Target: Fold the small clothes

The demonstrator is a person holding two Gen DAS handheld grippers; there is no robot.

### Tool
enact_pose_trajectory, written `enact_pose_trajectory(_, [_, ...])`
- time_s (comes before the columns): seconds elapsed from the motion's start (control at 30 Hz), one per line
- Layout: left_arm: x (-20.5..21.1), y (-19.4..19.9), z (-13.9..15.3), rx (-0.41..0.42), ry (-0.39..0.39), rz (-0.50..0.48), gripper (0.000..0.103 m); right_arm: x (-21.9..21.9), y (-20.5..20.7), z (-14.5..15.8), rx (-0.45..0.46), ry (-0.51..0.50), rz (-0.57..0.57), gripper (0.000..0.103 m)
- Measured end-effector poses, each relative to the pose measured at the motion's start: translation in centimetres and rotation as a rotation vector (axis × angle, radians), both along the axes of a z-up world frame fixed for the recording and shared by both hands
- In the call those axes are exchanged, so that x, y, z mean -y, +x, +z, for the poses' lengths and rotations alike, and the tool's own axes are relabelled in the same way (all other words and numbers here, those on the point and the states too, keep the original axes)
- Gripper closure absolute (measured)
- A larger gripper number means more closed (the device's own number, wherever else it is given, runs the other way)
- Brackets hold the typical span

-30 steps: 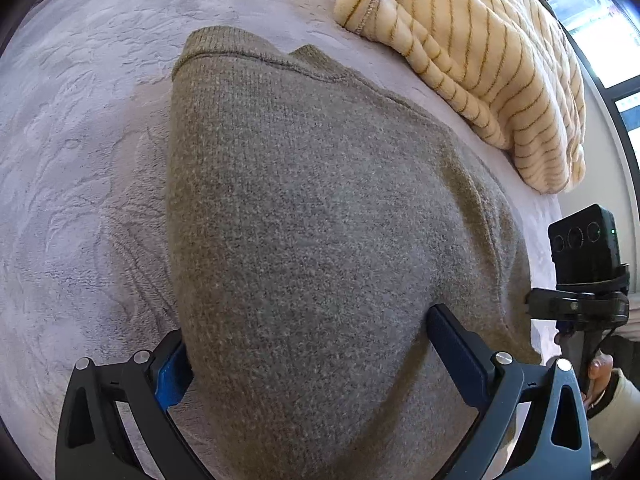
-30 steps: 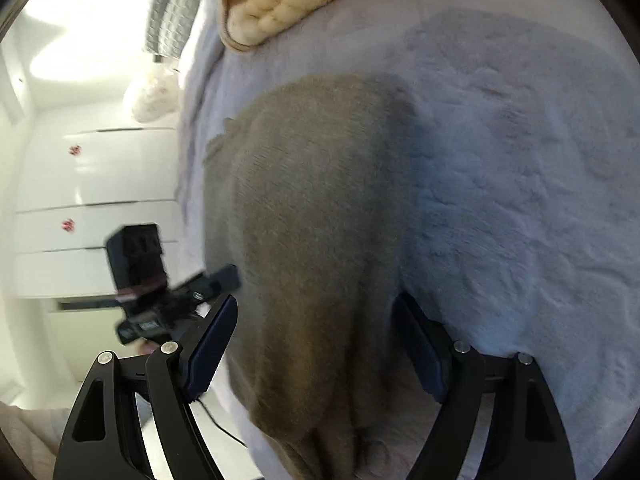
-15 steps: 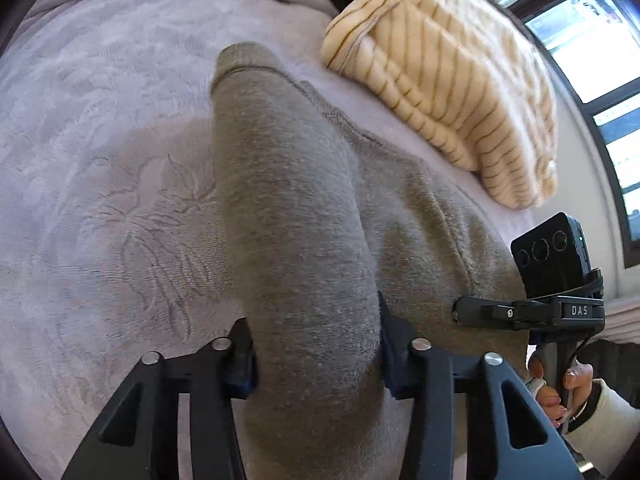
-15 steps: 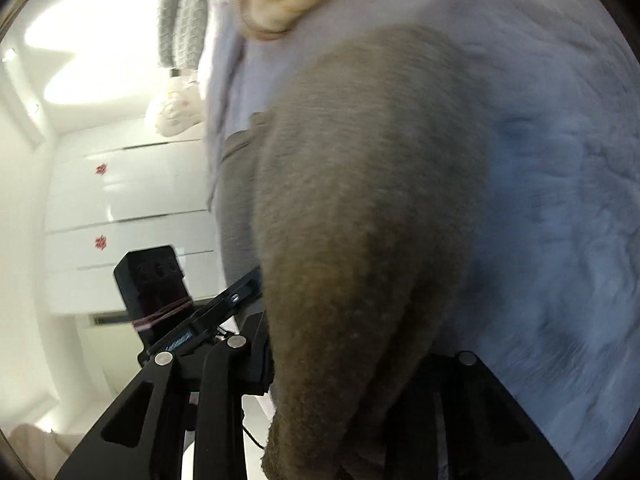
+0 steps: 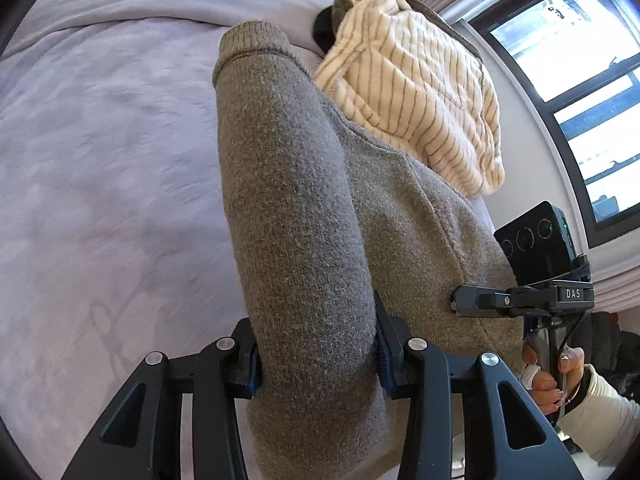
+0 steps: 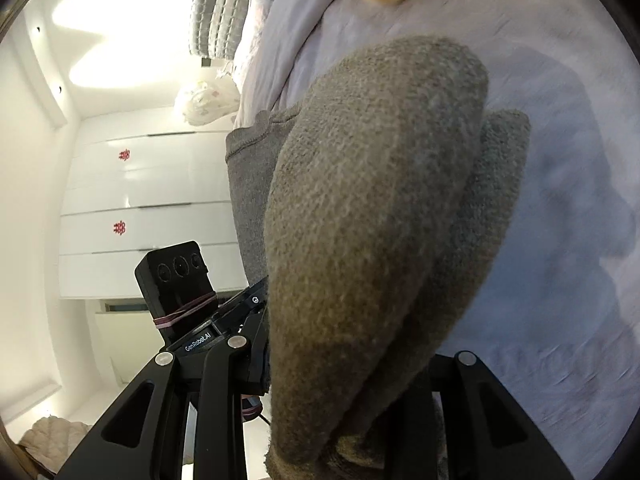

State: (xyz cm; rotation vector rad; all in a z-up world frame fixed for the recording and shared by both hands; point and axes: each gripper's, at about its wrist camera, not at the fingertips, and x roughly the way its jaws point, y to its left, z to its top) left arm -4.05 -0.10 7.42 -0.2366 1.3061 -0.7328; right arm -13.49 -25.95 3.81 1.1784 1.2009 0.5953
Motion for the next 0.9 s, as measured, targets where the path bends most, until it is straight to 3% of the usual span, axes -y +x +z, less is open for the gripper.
enact_pose_trajectory(0.2, [-7.4, -3.3, -0.2, -0.025, 0.052, 0.042, 0.059, -7.1, -1.1, -0.8, -0.040, 0.044, 0.050, 0.069])
enact_pose_trajectory(0.37, [-12.4, -5.5, -3.4, -0.084, 0.103, 0.079, 0.059, -12.6, -1.6, -3.9, -0.110, 0.055, 0.094, 0.069])
enact_pose_trajectory(0.47, [-14.8, -6.6, -6.7, -0.156, 0.153, 0.118, 0.059, -14.9, -0.8, -5.8, -0.163, -0.038, 0.142, 0.068])
enact_pose_trajectory(0.53, [-15.5, -7.1, -7.4, -0.163, 0.171, 0.138, 0.058, -15.7, -0.2, -6.0, -0.178, -0.116, 0.167, 0.067])
enact_pose_trajectory(0.67, [-17.1, -7.6, -6.0, -0.123, 0.158, 0.178, 0.058, -15.9, 0.9, -3.4, -0.132, -0.246, 0.193, 0.064])
enact_pose_trajectory(0.77, [-18.5, -7.8, -5.2, -0.077, 0.200, 0.210, 0.058, -13.6, -3.9, -2.8, -0.113, -0.356, 0.191, 0.064])
enact_pose_trajectory(0.9, [-20.6, -7.7, -5.1, -0.054, 0.237, 0.291, 0.058, -11.4, -4.6, -2.2, -0.125, -0.485, 0.130, 0.067])
